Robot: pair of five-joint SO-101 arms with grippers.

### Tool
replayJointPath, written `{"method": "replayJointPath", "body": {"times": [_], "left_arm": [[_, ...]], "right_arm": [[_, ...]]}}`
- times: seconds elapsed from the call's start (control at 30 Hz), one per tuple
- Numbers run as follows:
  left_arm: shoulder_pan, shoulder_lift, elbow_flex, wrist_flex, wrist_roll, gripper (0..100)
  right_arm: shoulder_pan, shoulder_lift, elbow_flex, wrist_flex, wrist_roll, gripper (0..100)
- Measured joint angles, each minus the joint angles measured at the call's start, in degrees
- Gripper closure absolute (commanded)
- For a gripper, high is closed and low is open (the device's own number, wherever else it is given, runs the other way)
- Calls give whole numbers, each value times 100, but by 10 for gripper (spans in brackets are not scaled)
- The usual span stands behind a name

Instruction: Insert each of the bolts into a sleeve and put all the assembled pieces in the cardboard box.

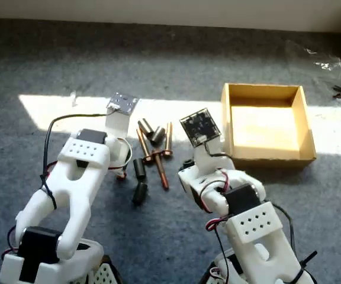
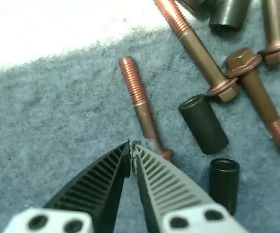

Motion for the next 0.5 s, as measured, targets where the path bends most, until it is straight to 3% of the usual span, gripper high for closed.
{"method": "replayJointPath", "body": {"times": [0.5], "left_arm": [[70,1116,-422,70,387,892]], "right_arm": [[18,-62,18,-70,0,994]]}}
